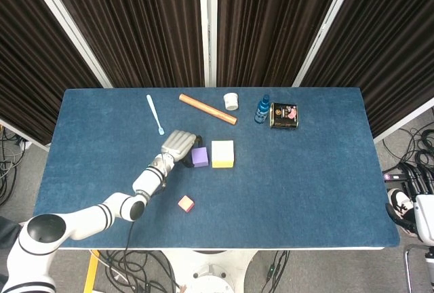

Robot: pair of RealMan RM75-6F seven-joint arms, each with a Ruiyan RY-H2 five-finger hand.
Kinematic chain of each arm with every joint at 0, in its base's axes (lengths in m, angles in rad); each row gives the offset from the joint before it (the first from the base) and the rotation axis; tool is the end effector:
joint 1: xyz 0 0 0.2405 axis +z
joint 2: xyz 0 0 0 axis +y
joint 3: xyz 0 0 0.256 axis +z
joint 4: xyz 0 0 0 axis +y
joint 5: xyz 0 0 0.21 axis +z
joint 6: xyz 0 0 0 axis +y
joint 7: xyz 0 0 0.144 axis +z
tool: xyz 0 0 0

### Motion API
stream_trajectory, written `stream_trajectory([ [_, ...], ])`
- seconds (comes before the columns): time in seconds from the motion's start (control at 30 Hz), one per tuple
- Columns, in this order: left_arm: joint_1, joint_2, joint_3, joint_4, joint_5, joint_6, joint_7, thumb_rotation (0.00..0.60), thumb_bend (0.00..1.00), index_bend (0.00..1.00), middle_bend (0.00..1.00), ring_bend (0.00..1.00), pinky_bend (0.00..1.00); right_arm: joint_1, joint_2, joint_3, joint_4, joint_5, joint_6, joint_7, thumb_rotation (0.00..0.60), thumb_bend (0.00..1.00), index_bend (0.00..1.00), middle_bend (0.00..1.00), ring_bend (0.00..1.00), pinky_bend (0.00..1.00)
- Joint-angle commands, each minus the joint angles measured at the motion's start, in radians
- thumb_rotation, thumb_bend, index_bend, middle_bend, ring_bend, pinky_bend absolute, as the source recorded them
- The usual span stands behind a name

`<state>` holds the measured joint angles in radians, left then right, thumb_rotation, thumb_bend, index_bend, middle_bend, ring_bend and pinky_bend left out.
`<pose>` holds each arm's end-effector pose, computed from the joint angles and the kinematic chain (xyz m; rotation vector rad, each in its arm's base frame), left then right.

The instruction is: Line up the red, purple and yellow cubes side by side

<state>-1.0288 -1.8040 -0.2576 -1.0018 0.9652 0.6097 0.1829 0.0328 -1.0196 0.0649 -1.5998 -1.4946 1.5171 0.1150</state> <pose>-0.0992 0.4158 -0.0881 -1.9686 -1.1098 -0.8382 -0.3257 -0.1680 0.1996 1.3186 -0.8978 0.9042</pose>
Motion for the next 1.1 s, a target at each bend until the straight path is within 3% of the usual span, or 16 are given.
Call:
stream_trajectory([
  [0.03, -0.002, -0.005, 0.003, 0.005, -0.002, 0.003, 0.002, 0.6, 0.16, 0.39, 0.88, 0.93, 1.0, -0.001, 0.001, 0.001, -0.001, 0.0, 0.001, -0.001, 0.6, 0.2, 0.0, 0.09, 0.0, 0.08],
  [0.23, 0.007, 0.015, 0.011, -0.032, -0.002, 0.023, 0.013, 0.6, 0.15, 0.23, 0.87, 0.93, 1.0, -0.001, 0.003, 0.002, -0.002, -0.001, 0.002, 0.0, 0.6, 0.21, 0.0, 0.09, 0.0, 0.08],
  [0.43, 0.033, 0.066, 0.025, -0.102, 0.025, 0.089, 0.039, 0.6, 0.15, 0.2, 0.87, 0.92, 1.0, -0.003, 0.003, 0.002, 0.001, -0.003, 0.004, 0.004, 0.6, 0.21, 0.0, 0.09, 0.0, 0.08],
  [0.73, 0.002, -0.007, 0.028, 0.03, -0.004, 0.077, 0.1, 0.6, 0.15, 0.19, 0.87, 0.92, 1.0, 0.0, 0.005, 0.006, 0.0, -0.002, 0.001, 0.0, 0.6, 0.21, 0.0, 0.09, 0.0, 0.08],
  [1.1, -0.034, -0.078, -0.006, 0.124, 0.035, 0.049, 0.024, 0.6, 0.13, 0.19, 0.87, 0.92, 1.0, 0.0, 0.006, 0.008, 0.003, 0.012, -0.009, 0.001, 0.6, 0.21, 0.0, 0.09, 0.0, 0.08],
])
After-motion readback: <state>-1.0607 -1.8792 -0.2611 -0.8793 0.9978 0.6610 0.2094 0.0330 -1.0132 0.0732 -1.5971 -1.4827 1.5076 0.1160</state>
